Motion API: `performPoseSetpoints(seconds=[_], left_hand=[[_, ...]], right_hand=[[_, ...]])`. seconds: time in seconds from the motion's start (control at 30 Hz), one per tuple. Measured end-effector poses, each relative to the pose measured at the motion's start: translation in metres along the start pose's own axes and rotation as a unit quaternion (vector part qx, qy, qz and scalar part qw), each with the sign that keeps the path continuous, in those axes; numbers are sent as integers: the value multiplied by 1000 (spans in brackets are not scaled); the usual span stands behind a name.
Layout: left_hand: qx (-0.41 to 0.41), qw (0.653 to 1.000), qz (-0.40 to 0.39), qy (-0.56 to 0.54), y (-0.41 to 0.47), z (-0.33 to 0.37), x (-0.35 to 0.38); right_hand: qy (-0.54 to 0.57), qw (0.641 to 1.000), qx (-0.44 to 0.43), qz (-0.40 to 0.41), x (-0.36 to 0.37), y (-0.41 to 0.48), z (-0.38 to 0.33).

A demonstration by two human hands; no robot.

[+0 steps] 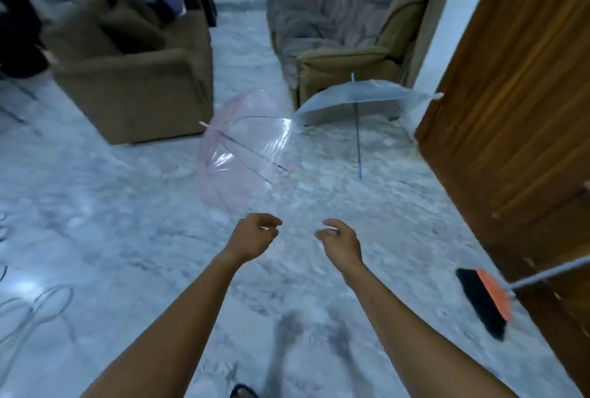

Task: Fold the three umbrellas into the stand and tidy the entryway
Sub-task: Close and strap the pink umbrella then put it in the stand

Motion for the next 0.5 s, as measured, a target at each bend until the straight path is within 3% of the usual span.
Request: performPoseSetpoints(seconds=[0.23, 0.5], left_hand=[[-60, 995, 73, -22, 27, -128, -154], [-66, 995, 45, -56, 86, -138, -181]], right_hand=[[-44, 993, -12, -105, 201, 21, -44], [-107, 989, -17, -99, 246, 81, -69]])
Point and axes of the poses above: each hand's wrist, its own y-axis towards the middle knuckle, its own x-axis out of the palm, z = x × y, the point moved 1 cm from there along y, towards the middle knuckle, and after that the axes turned 8 degrees about -x, right-handed, at the moved point
